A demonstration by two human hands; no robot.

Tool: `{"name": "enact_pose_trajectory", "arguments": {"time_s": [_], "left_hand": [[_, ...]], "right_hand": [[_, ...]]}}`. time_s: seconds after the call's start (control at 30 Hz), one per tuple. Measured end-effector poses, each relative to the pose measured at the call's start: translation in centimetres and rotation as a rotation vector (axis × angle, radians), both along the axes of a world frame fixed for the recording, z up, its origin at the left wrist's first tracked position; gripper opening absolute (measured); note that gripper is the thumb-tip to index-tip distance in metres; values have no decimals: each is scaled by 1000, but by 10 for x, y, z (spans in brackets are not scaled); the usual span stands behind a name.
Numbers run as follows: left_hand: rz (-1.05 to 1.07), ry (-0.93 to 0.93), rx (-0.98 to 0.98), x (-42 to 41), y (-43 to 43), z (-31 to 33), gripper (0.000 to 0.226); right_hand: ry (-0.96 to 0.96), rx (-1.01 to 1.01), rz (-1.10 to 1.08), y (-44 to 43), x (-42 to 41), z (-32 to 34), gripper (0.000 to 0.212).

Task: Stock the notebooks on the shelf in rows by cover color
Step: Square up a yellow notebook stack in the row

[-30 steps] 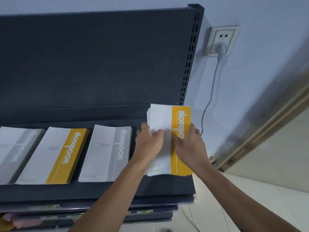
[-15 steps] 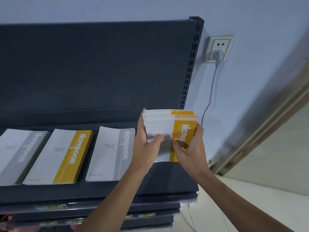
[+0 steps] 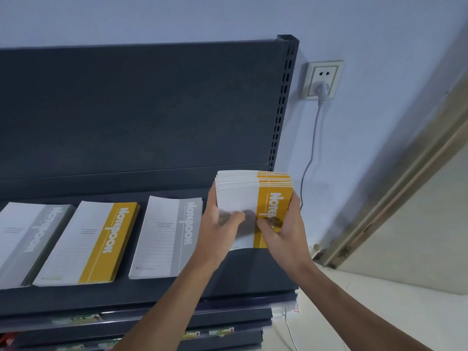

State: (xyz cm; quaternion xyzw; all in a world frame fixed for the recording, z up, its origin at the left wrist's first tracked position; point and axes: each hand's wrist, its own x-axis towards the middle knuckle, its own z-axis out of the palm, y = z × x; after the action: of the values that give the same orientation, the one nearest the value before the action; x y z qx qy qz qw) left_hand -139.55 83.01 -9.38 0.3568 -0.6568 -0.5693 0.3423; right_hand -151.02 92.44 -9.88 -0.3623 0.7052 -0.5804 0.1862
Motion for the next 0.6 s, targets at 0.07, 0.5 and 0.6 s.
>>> {"name": "enact_pose_trajectory", "arguments": {"time_s": [0.07, 0.5, 0.6], "left_hand": [[11, -6, -13, 0, 2, -3, 72], [6, -33, -75, -2, 3, -7, 65], [-24, -98, -47, 1, 3, -12, 53]], "right_hand": [[8, 7, -26, -1, 1, -2, 64], [64, 62, -89, -3, 2, 0, 42], [73, 101, -78, -1, 2, -9, 39]]}}
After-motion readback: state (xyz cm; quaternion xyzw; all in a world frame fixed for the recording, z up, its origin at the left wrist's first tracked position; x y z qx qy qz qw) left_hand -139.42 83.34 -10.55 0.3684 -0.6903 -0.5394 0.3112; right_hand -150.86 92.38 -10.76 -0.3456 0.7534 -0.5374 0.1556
